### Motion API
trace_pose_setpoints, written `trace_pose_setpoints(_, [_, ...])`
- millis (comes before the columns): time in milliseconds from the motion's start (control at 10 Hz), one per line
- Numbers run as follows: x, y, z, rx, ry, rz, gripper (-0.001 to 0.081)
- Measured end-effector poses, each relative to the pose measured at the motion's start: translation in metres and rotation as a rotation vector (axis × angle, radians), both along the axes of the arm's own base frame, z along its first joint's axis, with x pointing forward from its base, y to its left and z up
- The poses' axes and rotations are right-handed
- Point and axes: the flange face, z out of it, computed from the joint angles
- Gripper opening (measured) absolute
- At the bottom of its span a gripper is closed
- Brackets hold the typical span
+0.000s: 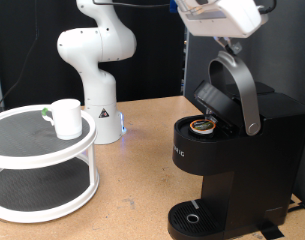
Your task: Make a cup of coffee with the keurig machine
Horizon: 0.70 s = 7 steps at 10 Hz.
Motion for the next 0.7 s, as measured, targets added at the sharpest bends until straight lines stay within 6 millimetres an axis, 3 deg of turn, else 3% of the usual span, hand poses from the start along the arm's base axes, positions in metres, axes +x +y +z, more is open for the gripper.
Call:
trace_pose_setpoints(400, [0.002,-0.038,-0.014,-0.058,-0.013,0.01,0.0002])
trace_pose_setpoints(700, [0.002,-0.049,-0.021,-0.09,-0.017,0.027,0.0002])
